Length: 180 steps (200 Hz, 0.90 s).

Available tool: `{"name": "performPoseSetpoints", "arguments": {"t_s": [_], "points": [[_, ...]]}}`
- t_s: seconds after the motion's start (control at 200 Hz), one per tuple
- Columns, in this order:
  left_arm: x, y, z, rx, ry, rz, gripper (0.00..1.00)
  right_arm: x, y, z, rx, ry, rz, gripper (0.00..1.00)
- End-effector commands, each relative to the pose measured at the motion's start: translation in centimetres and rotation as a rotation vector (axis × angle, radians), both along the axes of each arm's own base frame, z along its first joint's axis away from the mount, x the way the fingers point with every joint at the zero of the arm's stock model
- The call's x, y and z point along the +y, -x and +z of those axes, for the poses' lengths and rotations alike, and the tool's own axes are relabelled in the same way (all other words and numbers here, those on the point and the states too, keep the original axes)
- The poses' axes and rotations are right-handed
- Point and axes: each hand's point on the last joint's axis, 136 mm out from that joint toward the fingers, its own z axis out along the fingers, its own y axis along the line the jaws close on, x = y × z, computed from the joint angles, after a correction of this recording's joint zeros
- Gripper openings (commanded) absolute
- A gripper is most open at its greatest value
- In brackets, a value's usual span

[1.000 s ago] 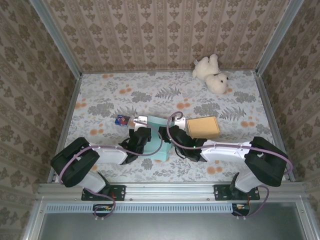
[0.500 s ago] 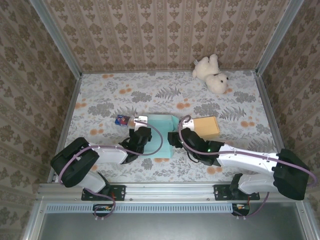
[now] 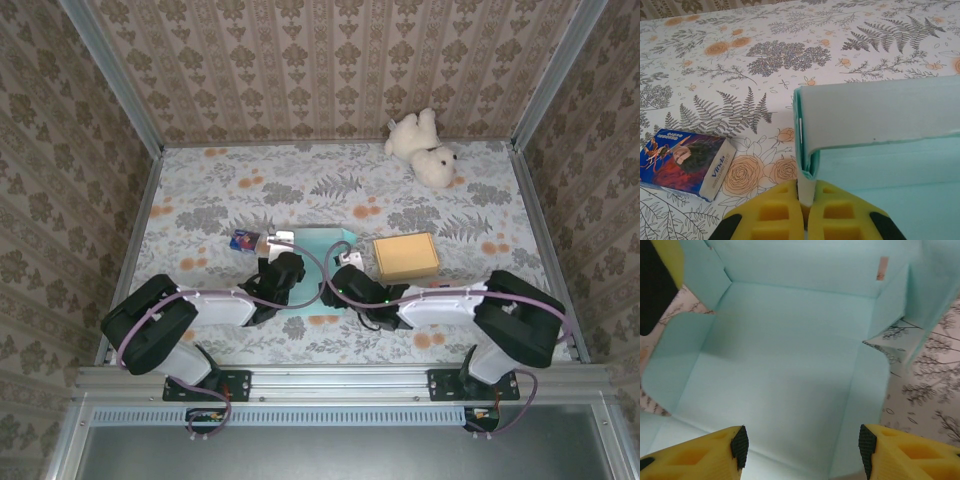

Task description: Fold the paper box

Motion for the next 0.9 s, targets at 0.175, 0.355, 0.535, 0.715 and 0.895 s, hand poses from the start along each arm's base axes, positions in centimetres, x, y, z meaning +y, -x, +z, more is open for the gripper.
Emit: {"name": "performPoseSetpoints", "arguments": {"t_s": [0.175,0.355,0.535,0.715,0.895], "points": [[0.2,-0.3,0.7,-0.011,0.009,0.023,0.00,0.9,-4.3,2.6,-0.171,-0.069,-0.035,0.63],[0.5,-0.3,0.6,-0.015,0.005,0.027,0.00,-1.8,-5.9,1.0,-0.164,-0.033,-0.106,0.63],[0.6,-0.3,0.5,-0.013,0.003,0.031,0.00,-4.0,-6.5,-0.3,-0.142,-0.014,-0.159,0.63],[0.4,-0.3,0.5,-0.008,0.010,0.024,0.00,-3.2,-7.0,-1.1,-0.149,-0.012,-0.127,0.63],[0.3,-0.3,0.4,-0.003,0.014,0.018,0.00,0.0,-7.2,0.0,-0.207,-0.098,0.014,0.62]]}}
